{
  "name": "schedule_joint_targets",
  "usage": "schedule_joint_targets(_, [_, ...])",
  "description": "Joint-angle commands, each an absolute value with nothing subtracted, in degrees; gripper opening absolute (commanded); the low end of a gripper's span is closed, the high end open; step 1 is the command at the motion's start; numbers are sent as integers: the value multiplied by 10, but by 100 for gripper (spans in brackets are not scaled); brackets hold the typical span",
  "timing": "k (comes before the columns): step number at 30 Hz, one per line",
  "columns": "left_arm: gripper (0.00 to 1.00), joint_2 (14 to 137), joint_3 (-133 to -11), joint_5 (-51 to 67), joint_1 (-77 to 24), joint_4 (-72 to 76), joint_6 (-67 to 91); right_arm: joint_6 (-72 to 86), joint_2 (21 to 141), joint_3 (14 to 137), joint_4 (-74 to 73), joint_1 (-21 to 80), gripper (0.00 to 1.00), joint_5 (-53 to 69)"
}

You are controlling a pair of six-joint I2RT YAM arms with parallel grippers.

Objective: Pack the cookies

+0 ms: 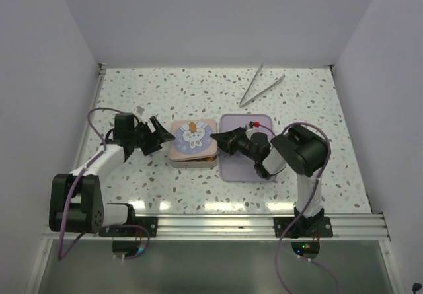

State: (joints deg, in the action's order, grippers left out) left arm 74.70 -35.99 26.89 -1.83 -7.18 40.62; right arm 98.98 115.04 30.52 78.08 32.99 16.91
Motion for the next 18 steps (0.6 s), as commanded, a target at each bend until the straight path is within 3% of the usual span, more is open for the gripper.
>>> schedule_joint_targets(1, [85,753,-358,257,-29,-47,381,952,1121,283,831,334,6,163])
schedule_joint_targets(9, [83,777,-370,211,-69,-72,367,931,1080,261,763,333,32,165])
schedule_joint_targets(18, [81,781,-372,189,-90,-76,366,874,973,254,602,327,50,162])
